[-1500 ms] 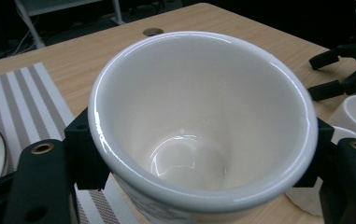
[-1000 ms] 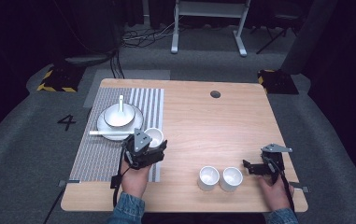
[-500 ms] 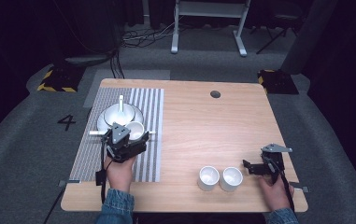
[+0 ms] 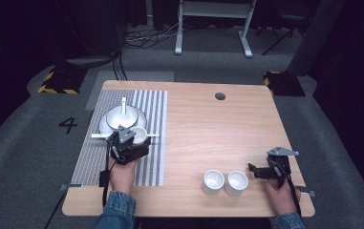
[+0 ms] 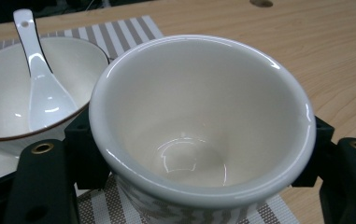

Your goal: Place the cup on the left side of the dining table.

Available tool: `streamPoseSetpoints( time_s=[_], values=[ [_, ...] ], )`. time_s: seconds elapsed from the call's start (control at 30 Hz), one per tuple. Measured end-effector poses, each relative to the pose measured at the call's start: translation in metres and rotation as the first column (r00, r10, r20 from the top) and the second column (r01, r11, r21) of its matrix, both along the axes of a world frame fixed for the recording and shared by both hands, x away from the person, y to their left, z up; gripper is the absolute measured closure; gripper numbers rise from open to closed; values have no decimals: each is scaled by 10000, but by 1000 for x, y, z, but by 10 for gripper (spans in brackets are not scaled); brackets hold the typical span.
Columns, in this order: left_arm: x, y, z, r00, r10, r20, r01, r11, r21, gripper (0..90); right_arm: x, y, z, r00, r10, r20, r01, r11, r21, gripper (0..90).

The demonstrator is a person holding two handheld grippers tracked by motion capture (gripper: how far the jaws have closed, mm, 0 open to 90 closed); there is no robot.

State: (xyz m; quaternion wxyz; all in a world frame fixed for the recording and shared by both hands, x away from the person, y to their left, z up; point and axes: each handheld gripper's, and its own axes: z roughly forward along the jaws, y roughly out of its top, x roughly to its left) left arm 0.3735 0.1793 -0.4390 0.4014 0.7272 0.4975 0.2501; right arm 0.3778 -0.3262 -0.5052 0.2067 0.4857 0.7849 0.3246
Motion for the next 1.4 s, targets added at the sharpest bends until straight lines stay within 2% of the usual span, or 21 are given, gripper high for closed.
streamPoseSetpoints(
  time_s=[0.03, 0.07, 0.13, 0.17, 0.23, 0.27, 0.43, 0.5, 0.6, 0.93, 1.2, 1.4],
  values=[
    [0, 0, 0, 10000, 0, 0, 0, 10000, 0, 263, 0, 0, 0, 10000, 0, 0, 0, 10000, 0, 6],
    [2, -2, -4, 9999, -46, -163, 50, 9997, 249, 264, 0, 0, 0, 10000, -6, -5, 6, 10000, 3, 6],
    [3, -2, -5, 9997, -62, -231, 68, 9996, 258, 264, 0, 0, 0, 10000, -3, -4, 3, 10000, 4, 6],
    [6, -3, -9, 9990, -8, -450, 19, 9997, 252, 264, 0, 0, 0, 10000, -2, -3, 2, 10000, 3, 6],
    [7, -3, -11, 9988, 79, -487, -67, 9997, 241, 264, 0, 0, 0, 10000, -3, -5, 3, 10000, 3, 6],
    [9, -3, -16, 9978, 143, -645, -134, 9998, 143, 264, 0, 0, 0, 10000, 0, 0, 0, 10000, 0, 6],
    [13, -6, -26, 9954, 132, -946, -108, 9996, 254, 264, 0, 0, 0, 10000, -1, 0, 1, 10000, 0, 6],
    [14, -7, -29, 9950, 182, -985, -142, 9990, 413, 264, 0, 0, 0, 10000, -6, -3, 6, 10000, 2, 6],
    [14, -8, -30, 9952, 221, -951, -189, 9992, 346, 264, 0, 0, 0, 10000, -6, 14, 6, 10000, -8, 6],
    [19, -7, -41, 9881, 295, -1507, -243, 9990, 368, 264, 0, 0, 0, 10000, -16, 2, 16, 10000, -1, 6],
    [17, -5, -44, 9906, 347, -1322, -316, 9992, 255, 263, 0, 0, 0, 10000, -24, -2, 24, 10000, 0, 6],
    [15, -5, -45, 9907, 298, -1329, -231, 9984, 513, 263, 0, 0, 0, 10000, -16, 2, 16, 10000, 0, 6]
  ],
)
